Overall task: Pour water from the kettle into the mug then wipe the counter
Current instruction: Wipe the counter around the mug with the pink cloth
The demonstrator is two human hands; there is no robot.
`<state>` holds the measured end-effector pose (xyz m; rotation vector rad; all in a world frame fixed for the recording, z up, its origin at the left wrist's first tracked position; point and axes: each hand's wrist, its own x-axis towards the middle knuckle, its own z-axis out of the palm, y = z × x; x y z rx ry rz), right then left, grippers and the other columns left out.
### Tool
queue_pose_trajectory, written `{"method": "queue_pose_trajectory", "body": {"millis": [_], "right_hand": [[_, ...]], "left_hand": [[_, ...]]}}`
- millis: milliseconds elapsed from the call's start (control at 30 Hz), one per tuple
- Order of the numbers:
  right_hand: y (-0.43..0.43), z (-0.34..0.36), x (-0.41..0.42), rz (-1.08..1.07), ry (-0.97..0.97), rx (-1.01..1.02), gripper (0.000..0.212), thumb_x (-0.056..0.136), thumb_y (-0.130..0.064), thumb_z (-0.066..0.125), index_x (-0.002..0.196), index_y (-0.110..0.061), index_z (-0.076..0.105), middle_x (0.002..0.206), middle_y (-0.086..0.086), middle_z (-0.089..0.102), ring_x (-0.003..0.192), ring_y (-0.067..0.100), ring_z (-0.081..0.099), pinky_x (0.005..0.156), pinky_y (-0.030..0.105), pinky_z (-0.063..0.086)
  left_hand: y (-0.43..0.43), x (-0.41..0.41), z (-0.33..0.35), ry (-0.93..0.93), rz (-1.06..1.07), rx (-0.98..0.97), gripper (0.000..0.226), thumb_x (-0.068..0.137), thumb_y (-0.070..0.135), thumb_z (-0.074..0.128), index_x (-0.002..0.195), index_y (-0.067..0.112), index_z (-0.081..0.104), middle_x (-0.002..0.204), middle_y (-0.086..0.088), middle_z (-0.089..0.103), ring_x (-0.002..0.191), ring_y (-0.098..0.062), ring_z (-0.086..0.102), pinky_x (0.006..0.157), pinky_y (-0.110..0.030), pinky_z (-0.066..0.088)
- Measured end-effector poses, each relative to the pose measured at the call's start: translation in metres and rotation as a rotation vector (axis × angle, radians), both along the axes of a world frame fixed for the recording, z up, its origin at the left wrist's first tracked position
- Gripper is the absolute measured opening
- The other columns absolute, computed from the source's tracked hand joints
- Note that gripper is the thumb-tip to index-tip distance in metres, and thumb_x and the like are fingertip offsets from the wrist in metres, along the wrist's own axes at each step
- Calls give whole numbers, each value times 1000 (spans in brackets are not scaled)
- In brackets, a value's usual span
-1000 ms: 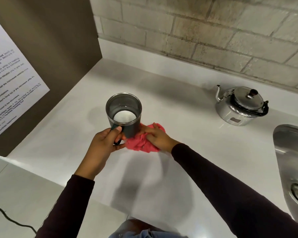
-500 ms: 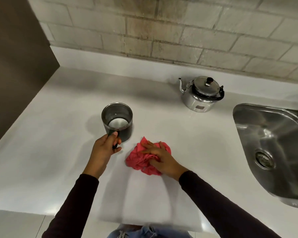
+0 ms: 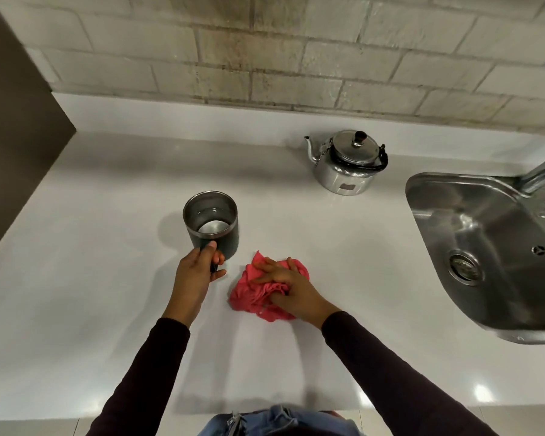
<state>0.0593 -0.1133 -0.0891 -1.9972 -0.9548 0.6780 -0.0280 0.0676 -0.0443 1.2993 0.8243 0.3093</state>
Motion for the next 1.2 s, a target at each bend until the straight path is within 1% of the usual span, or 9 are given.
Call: {"method": "queue_pose_trajectory", "body": {"millis": [167, 267, 500, 633, 800, 1000, 1100, 1167, 1200], "right_hand": [[-9, 3, -5, -178, -20, 106, 36, 67, 22, 48, 84, 1, 72, 120, 9, 66, 120, 17, 53, 111, 34, 25], [-22, 7, -4, -249, -14, 148, 39, 66, 27, 43, 81, 5, 72, 114, 9, 66, 107, 5, 55, 102, 20, 37], [-75, 12, 14, -510, -31, 125, 40, 71, 26, 44, 92, 4, 70, 116, 3, 59, 101, -10, 48, 93, -1, 29], [-108, 5, 45, -713, -81, 100, 45, 76, 20, 43, 106, -2, 68, 114, 5, 66, 108, 5, 57, 113, 34, 22], [-136, 3, 107, -913, -141, 7, 46, 75, 14, 43, 108, -8, 68, 118, 9, 68, 112, 27, 58, 110, 13, 8], [-144, 9, 186, -988, -136, 68, 44, 77, 12, 40, 106, -6, 68, 113, 14, 68, 108, 25, 60, 115, 35, 24], [-138, 11, 229, -955, -60, 160, 46, 77, 13, 37, 106, -3, 68, 109, 18, 66, 87, 10, 67, 84, 19, 52], [-132, 11, 256, -942, -16, 169, 44, 79, 12, 35, 105, -3, 67, 99, 16, 65, 62, -5, 63, 55, 8, 51], [-128, 12, 271, -917, 44, 162, 41, 81, 11, 35, 103, -2, 67, 97, 17, 65, 63, -1, 65, 57, 12, 52]], "left_hand": [[0, -11, 3, 98, 203, 403, 12, 87, 22, 56, 87, 10, 57, 91, -8, 59, 86, -21, 53, 77, -29, 42], [-11, -20, 13, -88, 182, 490, 14, 87, 19, 56, 77, 28, 53, 78, 1, 57, 71, 0, 53, 69, -16, 42], [-58, 5, 28, -239, -219, 422, 28, 91, 18, 51, 64, 25, 51, 58, 18, 58, 58, 3, 52, 58, -6, 38], [-86, 33, 26, -239, -346, 401, 31, 91, 17, 50, 61, 22, 52, 56, 17, 58, 57, 0, 52, 58, -9, 39], [-119, 66, 20, -212, -394, 371, 30, 91, 19, 49, 63, 24, 55, 56, 17, 59, 56, 2, 51, 59, -10, 40], [-152, 100, 13, -148, -368, 319, 29, 90, 20, 51, 62, 24, 57, 56, 18, 60, 57, 3, 53, 60, -6, 42], [-164, 114, 9, -125, -323, 309, 30, 90, 22, 50, 61, 26, 57, 57, 18, 60, 57, 4, 54, 60, -6, 42], [-168, 120, 6, -112, -302, 307, 30, 90, 23, 51, 60, 28, 57, 58, 17, 61, 58, 3, 54, 62, -7, 43], [-171, 124, 4, -94, -277, 310, 31, 90, 24, 51, 59, 29, 57, 58, 17, 61, 58, 2, 54, 62, -7, 43]]}}
